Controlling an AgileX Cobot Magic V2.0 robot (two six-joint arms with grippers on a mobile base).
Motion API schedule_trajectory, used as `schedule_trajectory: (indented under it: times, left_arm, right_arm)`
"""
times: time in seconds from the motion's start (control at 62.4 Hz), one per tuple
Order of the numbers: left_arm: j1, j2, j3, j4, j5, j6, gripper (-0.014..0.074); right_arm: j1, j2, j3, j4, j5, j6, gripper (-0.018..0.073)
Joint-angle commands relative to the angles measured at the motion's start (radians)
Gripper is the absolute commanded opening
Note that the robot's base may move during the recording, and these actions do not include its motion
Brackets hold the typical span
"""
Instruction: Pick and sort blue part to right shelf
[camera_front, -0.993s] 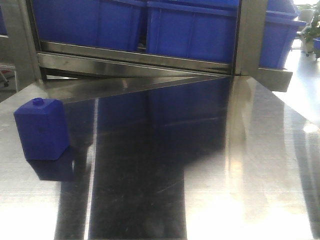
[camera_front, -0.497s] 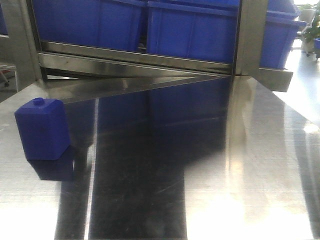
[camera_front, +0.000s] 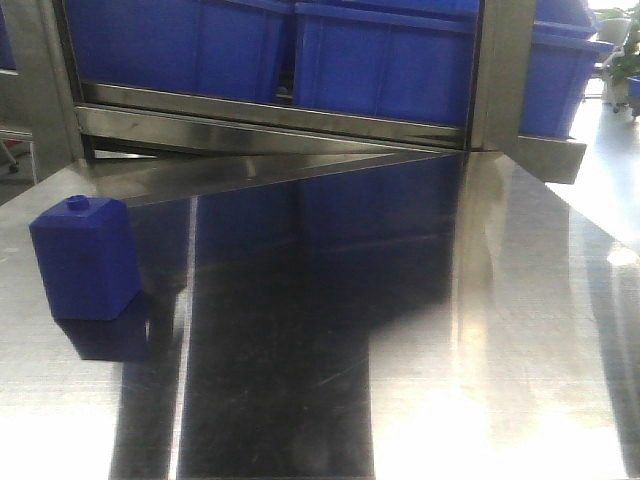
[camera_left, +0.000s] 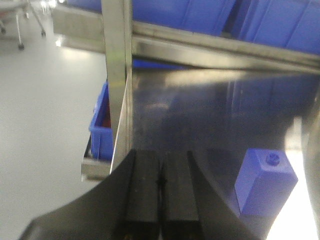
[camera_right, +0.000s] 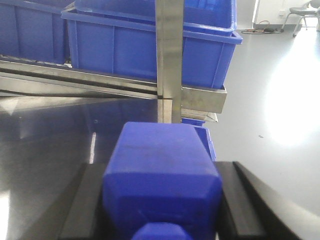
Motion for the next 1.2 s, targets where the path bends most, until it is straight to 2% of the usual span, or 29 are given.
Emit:
schedule_trajectory:
  times: [0.0,0.224,0.32,0.369,0.433,0.529,0.561,0.577,0.753,0.865,0.993,1.09,1.186]
  left_arm:
    - [-0.008,0.078,-0.076,-0.007,-0.029,-0.006,0.0134]
    - [-0.008,0.256,-0.159,-0.018,0.02,-0.006,0.0141]
    - [-0.008,0.339,-0.196,-0.018,0.057,-0.016,0.0193]
    - [-0.008,0.373,-0.215,-0.018,0.076,-0.034,0.0248]
    - [-0.01,0.426,-0.247,-0.015,0.099,-0.061,0.0383]
    - [-0.037,0.488,-0.289,0.012,0.119,-0.061,0.0569]
    - [-0.048,0.51,-0.305,0.025,0.125,-0.061,0.0605]
    - [-0.072,0.545,-0.33,0.038,0.139,-0.063,0.0637]
    - [-0.157,0.664,-0.435,0.067,0.201,-0.085,0.0638]
    - [-0.214,0.751,-0.529,0.136,0.293,-0.185,0.0638]
    - [-0.277,0.874,-0.664,0.228,0.422,-0.347,0.0638]
    - [-0.321,0.955,-0.747,0.231,0.52,-0.435,0.0638]
    - [-0.369,1.031,-0.836,0.231,0.599,-0.457,0.0638]
  right_arm:
    - [-0.005,0.006,-0.031,-0.012,-0.103,-0.007,0.044]
    - [-0.005,0.006,-0.031,-0.012,-0.103,-0.007,0.044]
    - [-0.005,0.006,-0.031,-0.012,-0.103,-0.007,0.044]
    - [-0.005,0.006,-0.031,-0.012,-0.103,-0.007,0.044]
    - [-0.005,0.006,-0.031,-0.012,-0.103,-0.007,0.044]
    - [-0.005,0.006,-0.031,-0.012,-0.103,-0.007,0.044]
    - [-0.005,0.006,-0.031,-0.012,-0.103,-0.007,0.044]
    - [-0.005,0.006,-0.031,-0.012,-0.103,-0.007,0.044]
    - [-0.005,0.006,-0.031,-0.012,-0.103,-0.007,0.044]
    - [-0.005,0.006,-0.031,-0.012,-0.103,-0.007,0.044]
    - [-0.005,0.006,-0.031,-0.012,-0.103,-0.007,0.044]
    - [-0.005,0.006,-0.031,-0.012,-0.103,-0.007,0.044]
    - [-0.005,0.006,-0.031,-0.012,-0.103,-0.007,0.044]
